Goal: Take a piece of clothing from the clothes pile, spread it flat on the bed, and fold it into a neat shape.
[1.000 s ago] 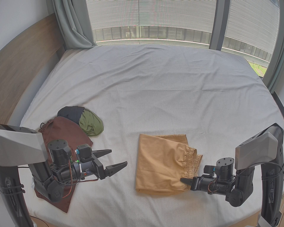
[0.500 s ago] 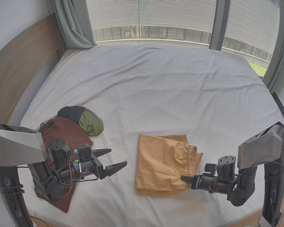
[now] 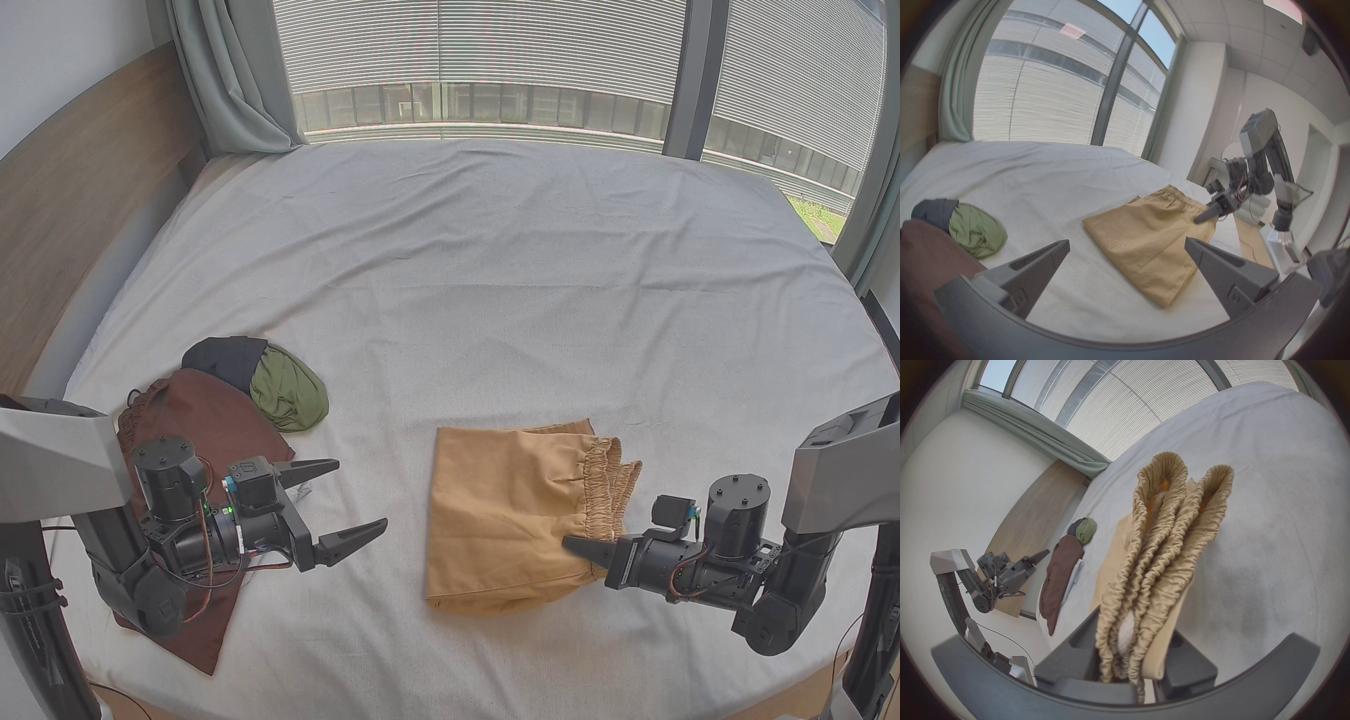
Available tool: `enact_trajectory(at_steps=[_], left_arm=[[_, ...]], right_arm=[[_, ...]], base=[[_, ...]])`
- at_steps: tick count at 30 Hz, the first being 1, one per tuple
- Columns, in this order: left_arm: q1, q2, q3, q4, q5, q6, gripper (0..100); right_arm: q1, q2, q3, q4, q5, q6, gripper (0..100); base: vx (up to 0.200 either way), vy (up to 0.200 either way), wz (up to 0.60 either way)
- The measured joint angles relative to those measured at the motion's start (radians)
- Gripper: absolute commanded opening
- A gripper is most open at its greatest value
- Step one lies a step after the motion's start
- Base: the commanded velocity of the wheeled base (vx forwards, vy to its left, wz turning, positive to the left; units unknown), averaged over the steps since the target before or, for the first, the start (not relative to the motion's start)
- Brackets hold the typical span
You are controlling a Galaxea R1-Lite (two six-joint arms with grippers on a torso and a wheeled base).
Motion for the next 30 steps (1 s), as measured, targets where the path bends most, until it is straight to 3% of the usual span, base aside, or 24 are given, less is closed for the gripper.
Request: enact_trajectory(at_steps=[16, 30], left_arm=[[0.023, -0.007, 0.013, 0.001, -0.013, 0.021, 100], [0.029, -0.009, 0.017, 0.001, -0.014, 0.021, 100]], right_arm=[[0.031, -0.098, -0.014, 0.001, 0.014, 0.017, 0], [0.041, -0.169, -0.108, 0.007, 0.118, 0.037, 0]], base=[[0.000, 0.000, 0.00], [0.000, 0.000, 0.00]])
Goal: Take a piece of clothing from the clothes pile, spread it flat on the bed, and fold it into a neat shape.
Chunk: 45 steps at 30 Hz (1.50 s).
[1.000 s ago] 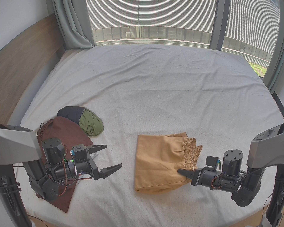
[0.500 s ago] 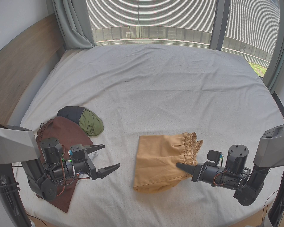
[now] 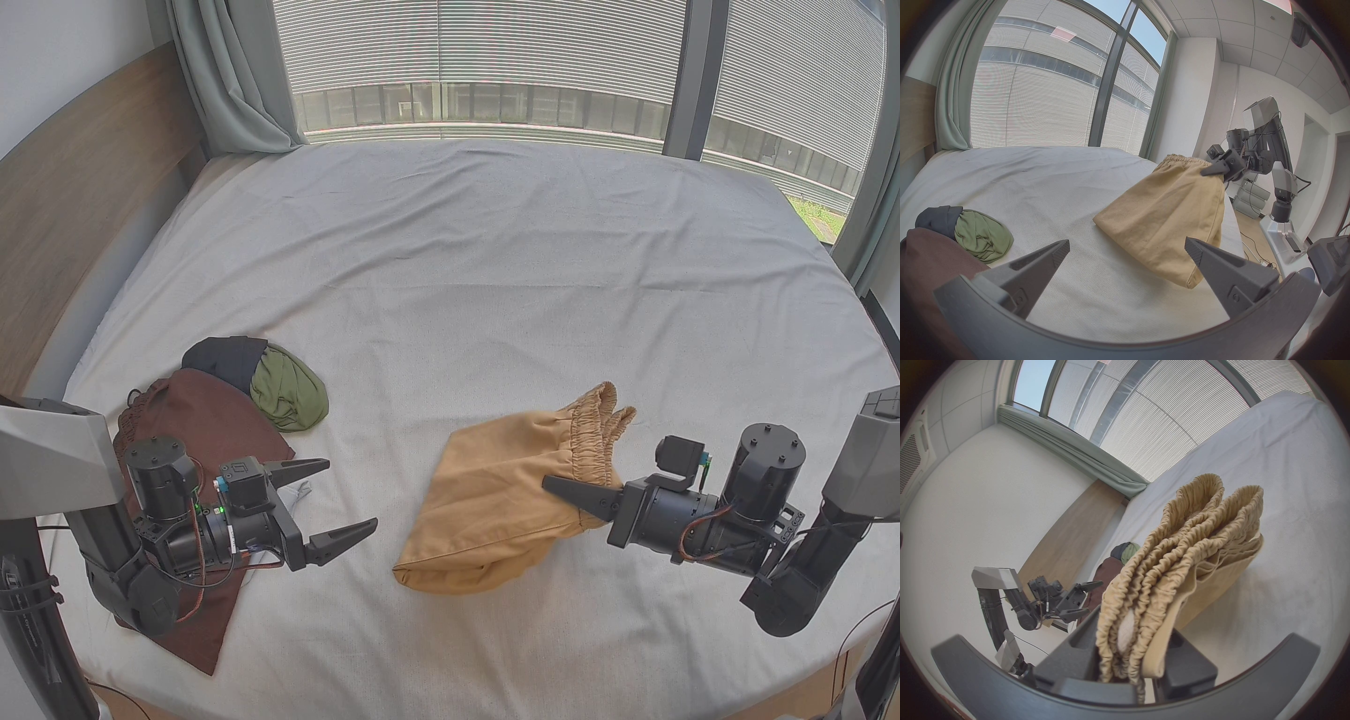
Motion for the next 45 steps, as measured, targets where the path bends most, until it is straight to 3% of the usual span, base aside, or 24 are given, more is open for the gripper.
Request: enact_trajectory(at_steps=[10, 16, 27, 39, 45], left_arm=[[0.000, 0.000, 0.000, 0.000, 0.000, -0.001, 100], [0.000, 0.000, 0.000, 0.000, 0.000, -0.001, 100], [-0.001, 0.002, 0.000, 0.000, 0.000, -0.001, 100], [-0.001, 0.004, 0.000, 0.000, 0.000, -0.002, 100], [-0.001, 0.004, 0.001, 0.000, 0.000, -0.002, 100]], right_arm=[[-0.013, -0.039, -0.073, 0.000, 0.069, 0.047, 0], [-0.054, -0.041, -0.114, 0.001, 0.147, 0.049, 0], [-0.110, -0.008, -0.227, 0.001, 0.231, 0.069, 0], [-0.151, 0.105, -0.408, 0.001, 0.280, 0.074, 0], [-0.161, 0.160, -0.537, 0.001, 0.289, 0.119, 0]], base=[[0.000, 0.000, 0.00], [0.000, 0.000, 0.00], [0.000, 0.000, 0.00], [0.000, 0.000, 0.00], [0.000, 0.000, 0.00]])
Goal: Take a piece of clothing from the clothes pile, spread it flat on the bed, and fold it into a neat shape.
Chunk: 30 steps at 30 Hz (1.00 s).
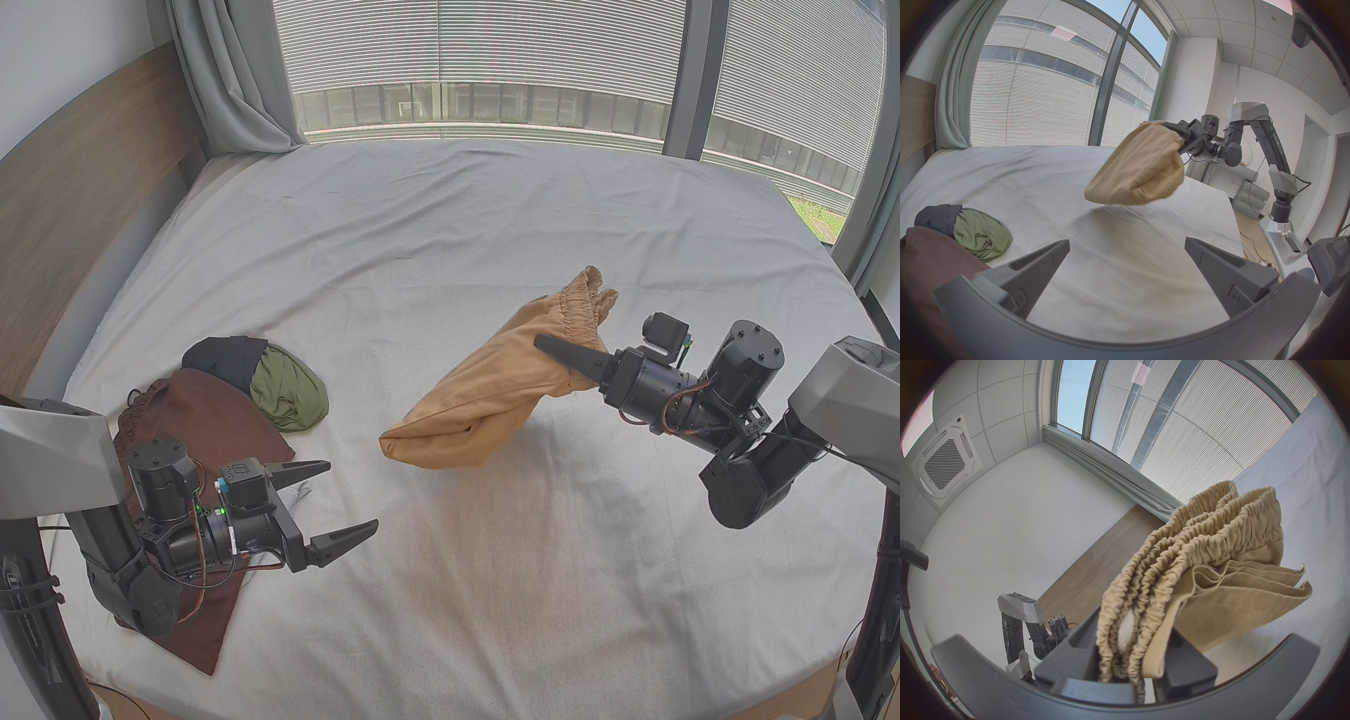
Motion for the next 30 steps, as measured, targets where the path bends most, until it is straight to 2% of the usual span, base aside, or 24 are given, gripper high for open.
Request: enact_trajectory(at_steps=[9, 18, 30], left_arm=[[-0.001, 0.000, 0.001, 0.000, 0.000, -0.001, 100], [-0.006, 0.002, 0.000, 0.000, 0.000, 0.000, 100], [-0.004, 0.002, 0.007, 0.000, 0.000, 0.000, 100]], right_arm=[[-0.010, 0.106, -0.201, 0.000, 0.003, 0.077, 0], [-0.024, 0.228, -0.296, 0.001, 0.001, 0.088, 0], [-0.034, 0.266, -0.394, 0.065, 0.000, 0.089, 0]], base=[[0.000, 0.000, 0.00], [0.000, 0.000, 0.00], [0.000, 0.000, 0.00]])
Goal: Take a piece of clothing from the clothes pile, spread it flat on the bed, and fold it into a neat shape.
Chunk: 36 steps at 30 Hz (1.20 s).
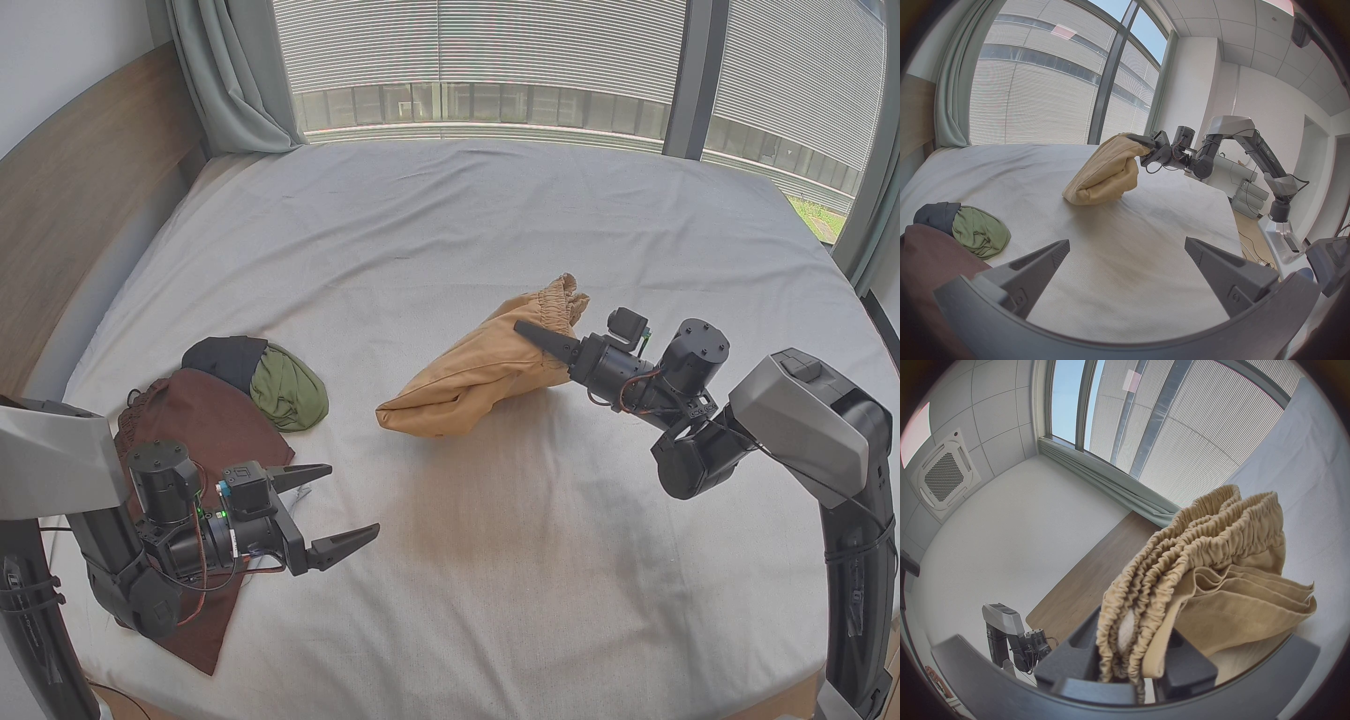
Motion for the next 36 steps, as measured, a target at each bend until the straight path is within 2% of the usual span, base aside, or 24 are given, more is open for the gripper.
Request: enact_trajectory(at_steps=[21, 27, 36], left_arm=[[-0.004, 0.017, 0.003, 0.000, 0.002, 0.000, 100], [-0.009, 0.019, 0.014, 0.000, 0.003, 0.000, 100], [-0.011, 0.019, 0.017, 0.000, 0.003, -0.001, 100]], right_arm=[[-0.020, 0.048, -0.260, 0.134, -0.009, 0.001, 0], [-0.025, 0.105, -0.233, 0.137, -0.009, -0.001, 0], [-0.041, 0.120, -0.072, 0.104, -0.009, -0.007, 0]], base=[[0.000, 0.000, 0.00], [0.000, 0.000, 0.00], [0.000, 0.000, 0.00]])
